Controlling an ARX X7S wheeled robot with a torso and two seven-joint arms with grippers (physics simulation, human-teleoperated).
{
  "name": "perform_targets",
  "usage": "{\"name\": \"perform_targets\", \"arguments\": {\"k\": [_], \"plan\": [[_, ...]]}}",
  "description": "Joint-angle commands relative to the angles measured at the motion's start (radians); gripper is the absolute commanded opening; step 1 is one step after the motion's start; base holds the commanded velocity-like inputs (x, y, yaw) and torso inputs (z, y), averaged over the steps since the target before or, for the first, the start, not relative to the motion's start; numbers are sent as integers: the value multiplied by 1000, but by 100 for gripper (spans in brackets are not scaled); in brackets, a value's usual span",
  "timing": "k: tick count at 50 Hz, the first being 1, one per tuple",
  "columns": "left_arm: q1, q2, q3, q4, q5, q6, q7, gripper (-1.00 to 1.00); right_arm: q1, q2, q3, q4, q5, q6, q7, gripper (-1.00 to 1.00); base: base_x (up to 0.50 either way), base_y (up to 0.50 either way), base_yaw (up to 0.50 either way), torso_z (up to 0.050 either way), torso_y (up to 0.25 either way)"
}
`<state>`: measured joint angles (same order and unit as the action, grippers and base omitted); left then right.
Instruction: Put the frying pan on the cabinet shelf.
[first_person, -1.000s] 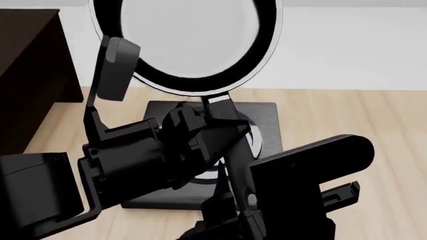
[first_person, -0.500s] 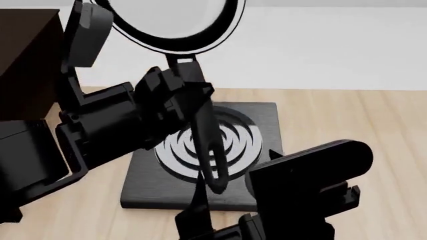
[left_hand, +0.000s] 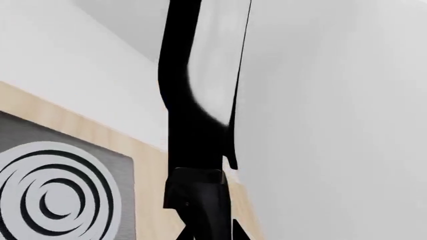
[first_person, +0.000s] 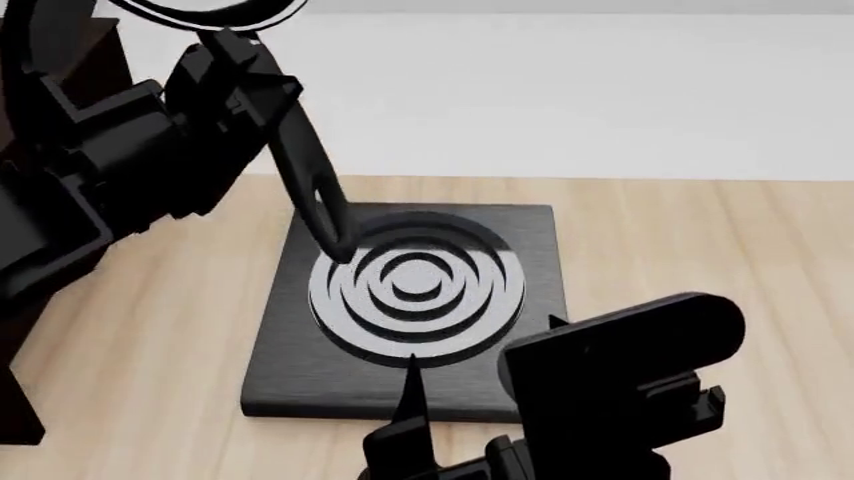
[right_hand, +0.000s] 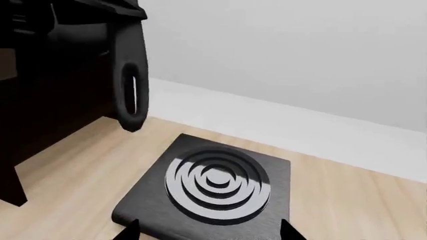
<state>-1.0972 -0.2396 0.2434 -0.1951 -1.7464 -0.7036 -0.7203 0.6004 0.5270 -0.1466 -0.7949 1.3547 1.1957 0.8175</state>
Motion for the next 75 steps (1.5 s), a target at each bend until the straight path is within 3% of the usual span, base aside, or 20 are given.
{"name": "perform_targets", "arguments": {"k": [1,28,46,75], "plan": [[-74,-38,-67,-106,-41,59,42,-100,6,-6,5,5,8,-8,4,100,0,0,0,0,0],[-89,-168,-198,-118,-130,108,-35,-100,92,-13,-25,36,110,19,90,100,0,0,0,1,2],[-47,-85,-352,-153,-306,231,-58,-100,114,-13,-43,38,154,18,126,100,0,0,0,1,2],[-15,-38,-452,-184,-354,344,12,-100,120,-2,-66,31,210,6,176,100,0,0,0,0,2]]}}
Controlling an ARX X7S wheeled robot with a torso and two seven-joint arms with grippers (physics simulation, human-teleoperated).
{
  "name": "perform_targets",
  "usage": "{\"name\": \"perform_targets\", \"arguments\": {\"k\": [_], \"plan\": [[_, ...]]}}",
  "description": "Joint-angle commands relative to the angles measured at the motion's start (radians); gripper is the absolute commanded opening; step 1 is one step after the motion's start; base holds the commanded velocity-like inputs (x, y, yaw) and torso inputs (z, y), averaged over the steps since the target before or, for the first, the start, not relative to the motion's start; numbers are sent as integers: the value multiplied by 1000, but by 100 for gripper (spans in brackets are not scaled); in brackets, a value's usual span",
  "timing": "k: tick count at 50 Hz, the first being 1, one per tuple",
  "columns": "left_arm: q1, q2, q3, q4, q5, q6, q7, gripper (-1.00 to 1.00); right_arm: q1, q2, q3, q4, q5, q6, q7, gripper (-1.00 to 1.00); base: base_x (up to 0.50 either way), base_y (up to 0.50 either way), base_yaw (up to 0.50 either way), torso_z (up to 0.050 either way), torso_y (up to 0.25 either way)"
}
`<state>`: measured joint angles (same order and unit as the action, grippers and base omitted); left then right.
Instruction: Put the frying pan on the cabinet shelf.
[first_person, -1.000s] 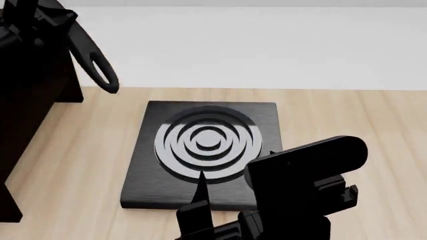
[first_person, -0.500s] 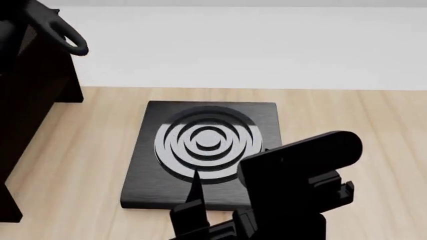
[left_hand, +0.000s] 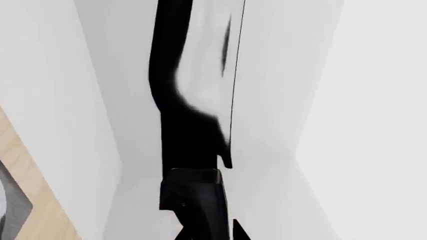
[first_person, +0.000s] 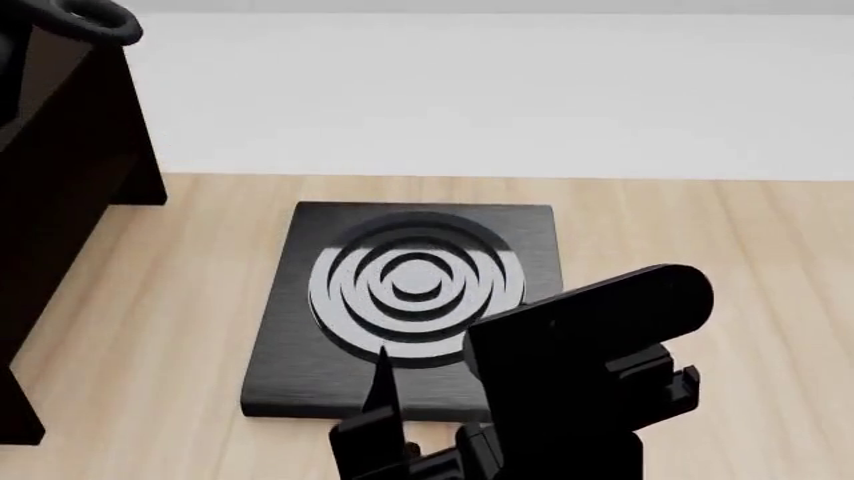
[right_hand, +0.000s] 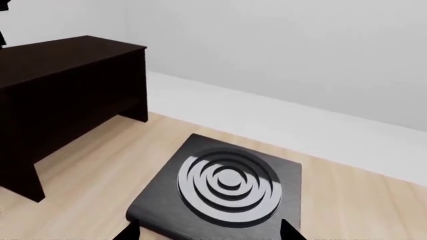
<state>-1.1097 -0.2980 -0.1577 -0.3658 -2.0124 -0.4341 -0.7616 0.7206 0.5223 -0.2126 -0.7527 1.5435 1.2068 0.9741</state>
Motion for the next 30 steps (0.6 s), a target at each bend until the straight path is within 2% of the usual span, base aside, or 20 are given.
{"name": "perform_targets", "arguments": {"k": [1,30], "plan": [[2,18,-53,-9,-90,74,51,-100,-2,3,-1,-12,21,-6,20,100,0,0,0,0,10],[135,-9,-119,50,-137,86,48,-100,14,5,-30,-8,54,-17,54,100,0,0,0,0,1]]}}
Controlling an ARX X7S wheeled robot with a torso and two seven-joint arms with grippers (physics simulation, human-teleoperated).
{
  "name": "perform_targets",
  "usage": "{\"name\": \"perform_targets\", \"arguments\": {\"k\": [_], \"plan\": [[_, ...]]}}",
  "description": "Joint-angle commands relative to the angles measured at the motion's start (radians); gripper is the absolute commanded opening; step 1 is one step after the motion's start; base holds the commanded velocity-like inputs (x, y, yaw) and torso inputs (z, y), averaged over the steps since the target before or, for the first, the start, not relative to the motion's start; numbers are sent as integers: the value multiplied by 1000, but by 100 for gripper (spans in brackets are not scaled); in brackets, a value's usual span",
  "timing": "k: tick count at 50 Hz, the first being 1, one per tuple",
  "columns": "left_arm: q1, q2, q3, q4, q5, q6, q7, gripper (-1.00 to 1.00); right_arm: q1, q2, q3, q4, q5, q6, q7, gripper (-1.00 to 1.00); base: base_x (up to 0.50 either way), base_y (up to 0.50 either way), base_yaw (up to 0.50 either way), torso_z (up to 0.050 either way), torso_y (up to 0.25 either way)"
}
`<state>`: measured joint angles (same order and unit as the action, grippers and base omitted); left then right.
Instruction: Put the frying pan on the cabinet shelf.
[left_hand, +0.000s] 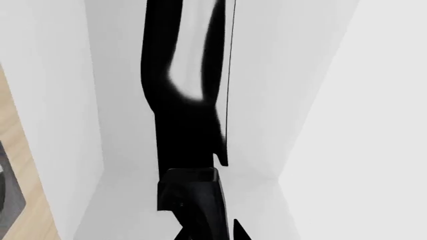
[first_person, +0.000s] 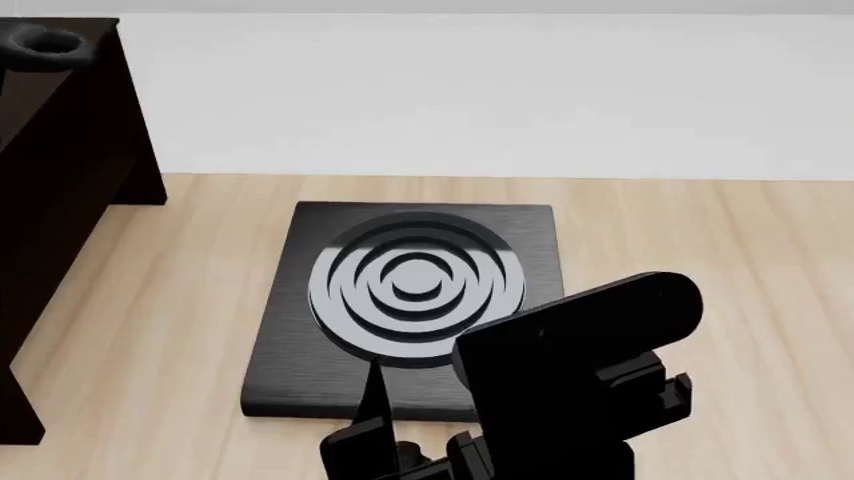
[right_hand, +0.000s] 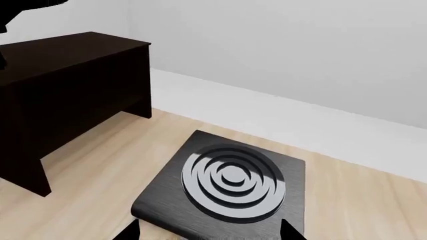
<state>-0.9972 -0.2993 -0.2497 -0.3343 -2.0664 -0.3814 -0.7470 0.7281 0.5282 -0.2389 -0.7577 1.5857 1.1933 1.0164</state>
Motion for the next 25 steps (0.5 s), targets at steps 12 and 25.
{"name": "perform_targets", "arguments": {"k": [12,25], "plan": [[108,-42,-61,-7,-92,24,67,-100,15,-4,-22,0,31,-6,34,100,0,0,0,1,2],[160,-57,-86,-19,-102,24,86,-100,55,-38,-65,73,-76,2,-40,100,0,0,0,1,2]]}}
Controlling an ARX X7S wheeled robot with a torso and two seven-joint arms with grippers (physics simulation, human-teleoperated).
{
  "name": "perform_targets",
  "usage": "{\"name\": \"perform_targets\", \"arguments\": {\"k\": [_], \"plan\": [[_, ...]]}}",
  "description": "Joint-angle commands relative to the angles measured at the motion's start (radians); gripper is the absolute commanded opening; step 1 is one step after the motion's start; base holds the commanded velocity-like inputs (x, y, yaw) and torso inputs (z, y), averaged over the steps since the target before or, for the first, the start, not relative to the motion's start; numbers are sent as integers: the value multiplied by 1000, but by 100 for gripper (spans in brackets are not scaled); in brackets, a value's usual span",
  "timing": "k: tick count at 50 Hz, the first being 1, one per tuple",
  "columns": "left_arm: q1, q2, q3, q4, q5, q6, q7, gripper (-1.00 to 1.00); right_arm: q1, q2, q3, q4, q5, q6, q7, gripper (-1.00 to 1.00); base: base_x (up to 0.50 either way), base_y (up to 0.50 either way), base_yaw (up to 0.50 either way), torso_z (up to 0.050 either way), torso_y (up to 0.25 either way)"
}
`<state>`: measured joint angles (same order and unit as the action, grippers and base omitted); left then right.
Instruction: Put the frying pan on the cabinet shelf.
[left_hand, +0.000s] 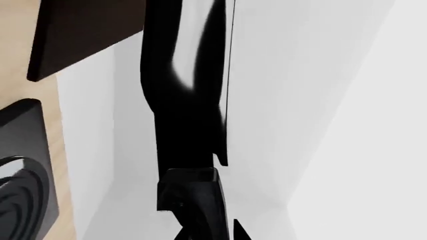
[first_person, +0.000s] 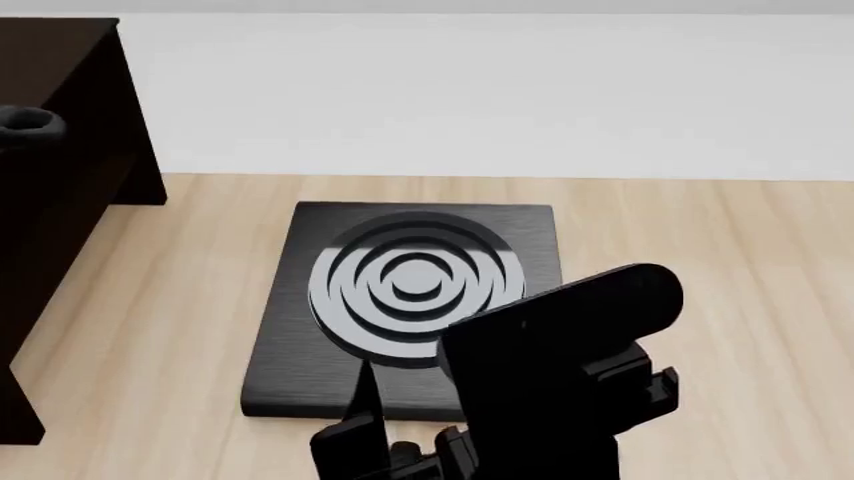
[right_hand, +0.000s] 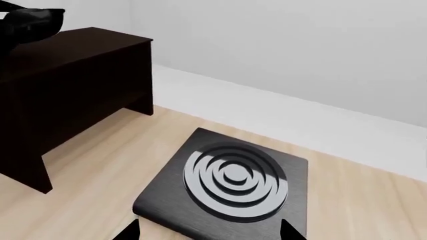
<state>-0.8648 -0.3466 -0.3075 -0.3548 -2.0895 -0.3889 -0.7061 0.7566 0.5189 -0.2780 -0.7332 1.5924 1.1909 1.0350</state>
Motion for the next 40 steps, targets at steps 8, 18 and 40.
{"name": "perform_targets", "arguments": {"k": [8,18,40], "plan": [[31,-20,-26,-18,-72,35,49,-100,56,-33,-35,74,-75,7,-61,100,0,0,0,0,3],[33,-22,-25,-14,-75,33,46,-100,52,-28,-40,75,-76,0,-63,100,0,0,0,1,1],[80,-48,-18,-32,-57,-5,115,100,15,-20,-53,46,-102,-22,-75,100,0,0,0,0,1]]}}
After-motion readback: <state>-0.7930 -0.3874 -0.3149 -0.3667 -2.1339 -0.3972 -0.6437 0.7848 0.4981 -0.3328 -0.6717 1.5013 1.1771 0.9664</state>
